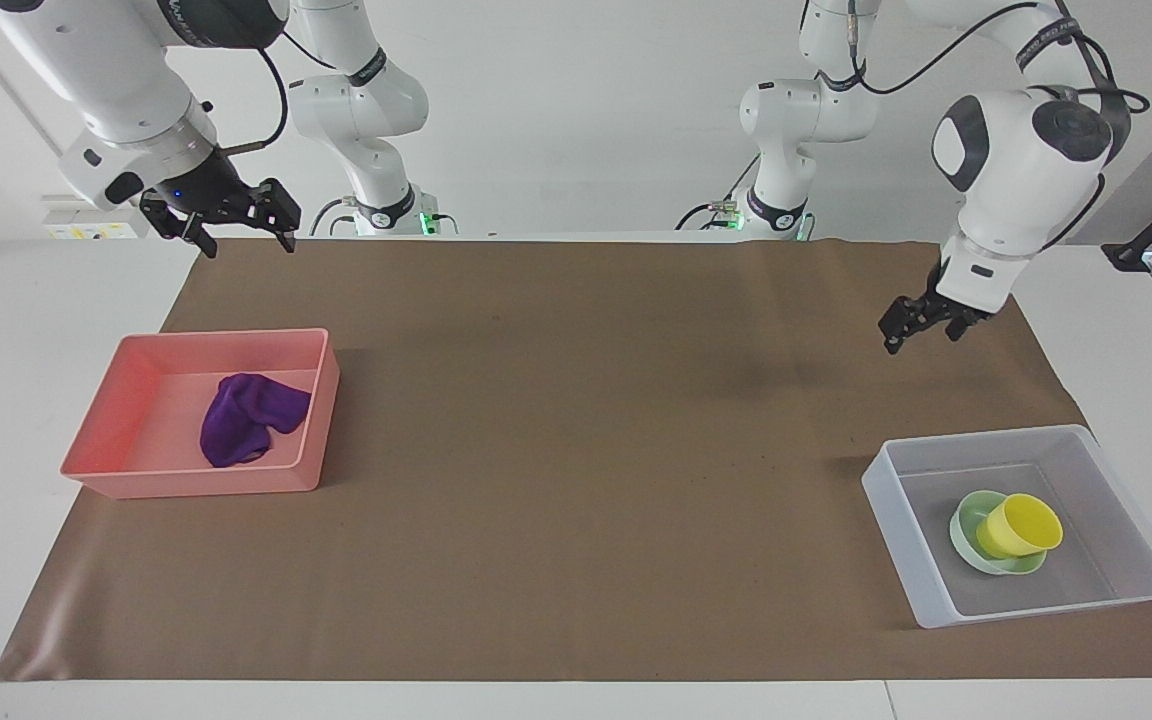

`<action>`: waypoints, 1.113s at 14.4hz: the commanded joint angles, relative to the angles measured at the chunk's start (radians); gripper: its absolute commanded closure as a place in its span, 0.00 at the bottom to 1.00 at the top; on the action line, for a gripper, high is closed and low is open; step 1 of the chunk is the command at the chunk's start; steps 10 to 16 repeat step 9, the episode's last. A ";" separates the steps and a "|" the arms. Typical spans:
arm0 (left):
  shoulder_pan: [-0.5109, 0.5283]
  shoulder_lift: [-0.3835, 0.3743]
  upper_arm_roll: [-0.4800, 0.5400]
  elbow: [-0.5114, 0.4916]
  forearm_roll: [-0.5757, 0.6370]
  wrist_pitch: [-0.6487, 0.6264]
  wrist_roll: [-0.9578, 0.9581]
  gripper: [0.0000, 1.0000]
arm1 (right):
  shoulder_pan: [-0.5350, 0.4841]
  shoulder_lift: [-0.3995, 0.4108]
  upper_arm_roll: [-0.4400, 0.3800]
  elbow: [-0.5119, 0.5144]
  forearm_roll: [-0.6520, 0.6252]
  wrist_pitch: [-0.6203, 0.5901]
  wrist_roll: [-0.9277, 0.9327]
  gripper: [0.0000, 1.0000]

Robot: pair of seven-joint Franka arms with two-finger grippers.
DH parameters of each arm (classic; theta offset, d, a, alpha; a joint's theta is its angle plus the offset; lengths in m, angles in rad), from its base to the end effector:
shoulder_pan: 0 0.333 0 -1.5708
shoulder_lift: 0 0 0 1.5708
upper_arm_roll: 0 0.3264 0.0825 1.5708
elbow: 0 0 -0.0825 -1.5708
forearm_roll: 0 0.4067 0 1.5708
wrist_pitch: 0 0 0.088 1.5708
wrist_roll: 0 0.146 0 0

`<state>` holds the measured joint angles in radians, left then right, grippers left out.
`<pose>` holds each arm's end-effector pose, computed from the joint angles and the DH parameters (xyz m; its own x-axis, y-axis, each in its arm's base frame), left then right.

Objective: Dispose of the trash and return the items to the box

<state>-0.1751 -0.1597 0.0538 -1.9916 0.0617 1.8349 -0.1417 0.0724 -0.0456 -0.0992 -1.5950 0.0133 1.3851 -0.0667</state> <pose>0.5294 -0.0562 0.4974 0.9999 0.0035 0.0096 0.0039 -0.9987 -0.0502 0.5352 -0.0133 0.5955 0.9858 0.0435 -0.1622 0.0394 -0.9988 -0.0287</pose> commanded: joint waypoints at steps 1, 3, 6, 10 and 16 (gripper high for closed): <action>-0.007 -0.006 0.004 0.121 0.017 -0.142 0.057 0.00 | 0.009 -0.016 -0.010 -0.020 0.005 0.008 0.007 0.00; -0.007 0.057 0.004 0.242 -0.011 -0.167 0.062 0.00 | 0.009 -0.016 -0.010 -0.020 0.005 0.009 0.007 0.00; 0.011 0.117 0.020 0.333 -0.092 -0.215 0.071 0.00 | 0.009 -0.016 -0.010 -0.020 0.005 0.008 0.007 0.00; 0.012 0.129 0.021 0.335 -0.091 -0.220 0.126 0.00 | 0.009 -0.016 -0.011 -0.020 0.005 0.008 0.007 0.00; 0.012 0.129 0.021 0.335 -0.091 -0.220 0.126 0.00 | 0.009 -0.016 -0.011 -0.020 0.005 0.008 0.007 0.00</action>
